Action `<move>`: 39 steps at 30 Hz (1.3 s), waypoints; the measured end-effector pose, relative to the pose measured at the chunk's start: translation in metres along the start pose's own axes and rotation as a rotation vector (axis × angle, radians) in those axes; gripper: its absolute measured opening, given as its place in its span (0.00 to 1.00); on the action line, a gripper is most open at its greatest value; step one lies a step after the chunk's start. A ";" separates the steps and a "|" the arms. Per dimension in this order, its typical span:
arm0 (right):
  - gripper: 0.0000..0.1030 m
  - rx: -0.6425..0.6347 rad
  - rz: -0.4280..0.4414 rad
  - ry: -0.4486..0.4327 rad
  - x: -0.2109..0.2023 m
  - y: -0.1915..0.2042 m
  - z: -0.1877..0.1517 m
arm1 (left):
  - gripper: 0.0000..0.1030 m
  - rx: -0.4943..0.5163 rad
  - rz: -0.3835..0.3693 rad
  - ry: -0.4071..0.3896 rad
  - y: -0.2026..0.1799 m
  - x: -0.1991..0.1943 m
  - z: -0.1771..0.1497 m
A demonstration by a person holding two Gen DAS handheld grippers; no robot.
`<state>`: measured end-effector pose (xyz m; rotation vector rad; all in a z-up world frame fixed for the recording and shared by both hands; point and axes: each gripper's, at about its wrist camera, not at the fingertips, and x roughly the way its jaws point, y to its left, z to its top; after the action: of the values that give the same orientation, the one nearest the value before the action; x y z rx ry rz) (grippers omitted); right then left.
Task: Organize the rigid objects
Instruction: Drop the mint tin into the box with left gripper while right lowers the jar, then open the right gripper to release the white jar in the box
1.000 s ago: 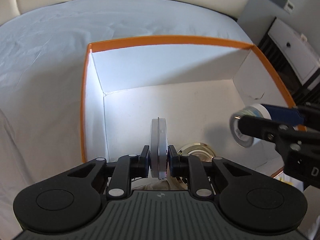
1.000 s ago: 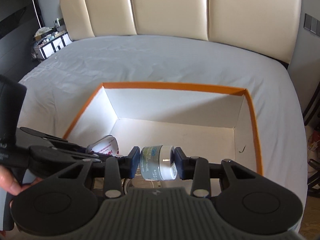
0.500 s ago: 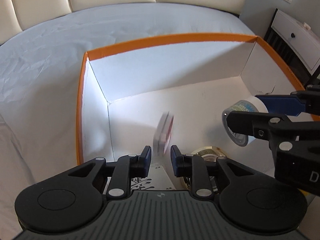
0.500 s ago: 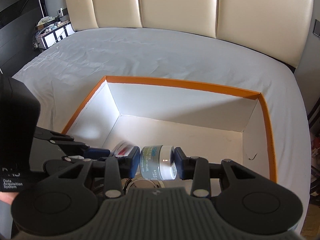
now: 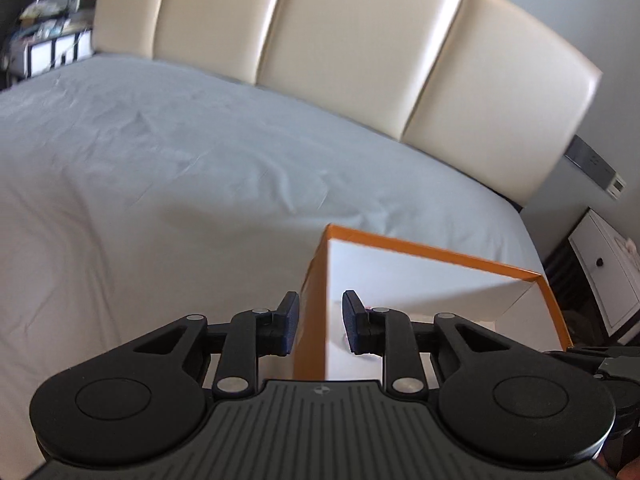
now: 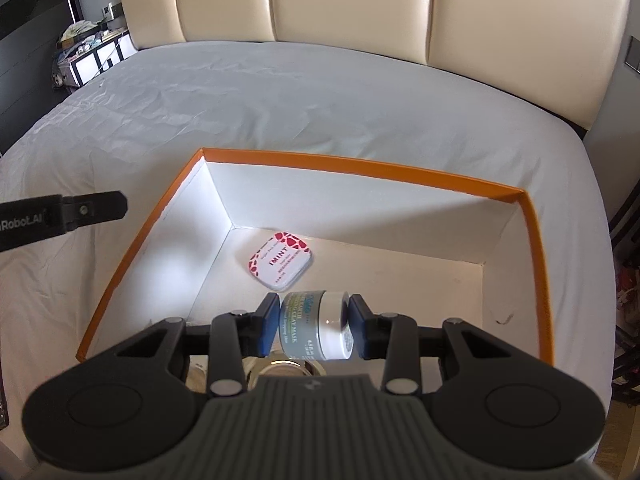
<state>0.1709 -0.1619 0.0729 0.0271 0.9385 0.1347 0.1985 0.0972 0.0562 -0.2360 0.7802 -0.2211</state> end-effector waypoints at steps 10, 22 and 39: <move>0.36 0.025 0.103 0.128 0.048 0.054 0.014 | 0.28 -0.084 -0.084 0.110 0.020 0.013 -0.007; 0.30 0.038 0.079 0.186 0.077 0.079 0.019 | 0.28 -0.099 -0.115 0.116 0.029 0.013 -0.007; 0.61 -0.088 0.040 -0.061 -0.022 0.054 -0.021 | 0.28 0.183 -0.169 -0.030 -0.040 -0.031 -0.026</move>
<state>0.1356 -0.1115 0.0831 -0.0311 0.8703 0.2114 0.1544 0.0647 0.0704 -0.1314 0.7054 -0.4457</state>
